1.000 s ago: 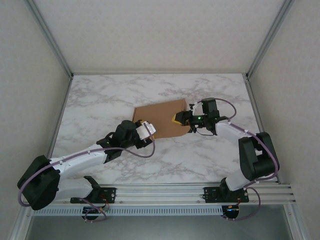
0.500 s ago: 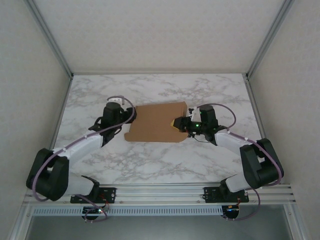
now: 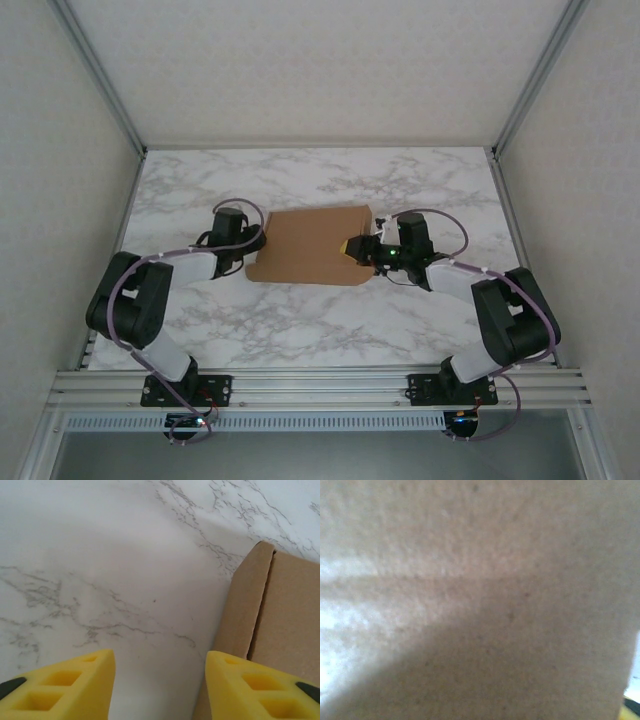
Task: Fold the paper box
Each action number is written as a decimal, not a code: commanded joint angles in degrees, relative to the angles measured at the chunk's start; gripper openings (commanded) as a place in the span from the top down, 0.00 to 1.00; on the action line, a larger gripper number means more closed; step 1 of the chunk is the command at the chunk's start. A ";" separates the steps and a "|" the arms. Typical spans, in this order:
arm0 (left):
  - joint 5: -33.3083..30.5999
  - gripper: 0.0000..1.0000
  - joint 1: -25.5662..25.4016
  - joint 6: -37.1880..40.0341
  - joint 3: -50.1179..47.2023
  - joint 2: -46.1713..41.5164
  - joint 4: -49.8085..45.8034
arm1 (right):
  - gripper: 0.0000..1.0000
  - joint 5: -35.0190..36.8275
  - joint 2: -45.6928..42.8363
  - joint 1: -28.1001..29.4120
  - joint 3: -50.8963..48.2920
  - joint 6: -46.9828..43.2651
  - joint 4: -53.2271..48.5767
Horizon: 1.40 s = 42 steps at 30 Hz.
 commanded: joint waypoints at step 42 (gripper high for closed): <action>8.70 0.51 0.04 7.86 8.50 5.65 -2.22 | 0.47 0.59 5.42 -4.70 2.42 -3.20 -6.53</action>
